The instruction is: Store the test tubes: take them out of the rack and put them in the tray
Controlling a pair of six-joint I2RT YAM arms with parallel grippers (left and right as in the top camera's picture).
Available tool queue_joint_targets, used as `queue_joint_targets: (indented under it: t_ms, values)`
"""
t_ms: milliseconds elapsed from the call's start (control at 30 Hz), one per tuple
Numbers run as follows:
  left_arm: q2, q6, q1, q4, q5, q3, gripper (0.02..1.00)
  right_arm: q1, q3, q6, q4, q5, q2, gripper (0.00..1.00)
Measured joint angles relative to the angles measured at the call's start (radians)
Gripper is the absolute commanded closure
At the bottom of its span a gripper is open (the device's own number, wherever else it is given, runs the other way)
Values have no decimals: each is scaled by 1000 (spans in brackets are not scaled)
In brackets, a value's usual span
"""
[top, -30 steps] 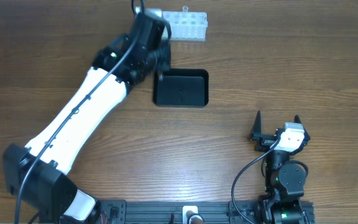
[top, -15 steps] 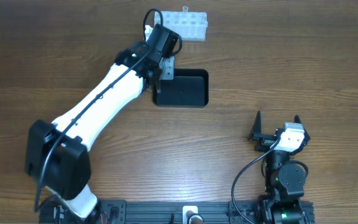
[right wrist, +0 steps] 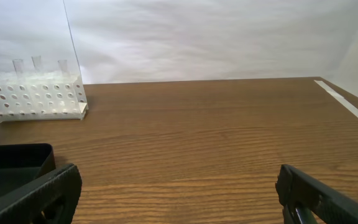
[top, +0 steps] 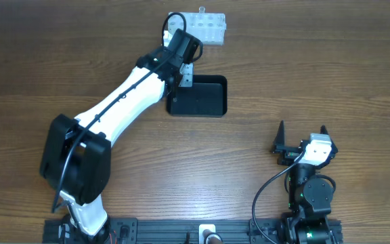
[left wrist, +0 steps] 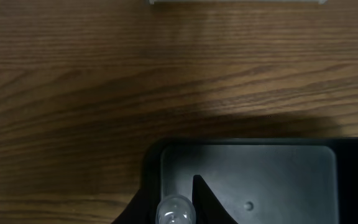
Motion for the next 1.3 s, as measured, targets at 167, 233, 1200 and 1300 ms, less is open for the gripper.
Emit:
queue_joint_targets:
  t_ms: [167,233,1200,1300]
  values:
    - [36,0,0,5,-2,0,882,0,0,0,0,0,0,9]
    - [39,0,0,5,-2,0,879,0,0,0,0,0,0,9]
    - [-26,3,0,203,-40,-5,402,0,0,0,0,0,0,7]
    - [-85,32,0,319,-57,-2,371,0,0,0,0,0,0,7]
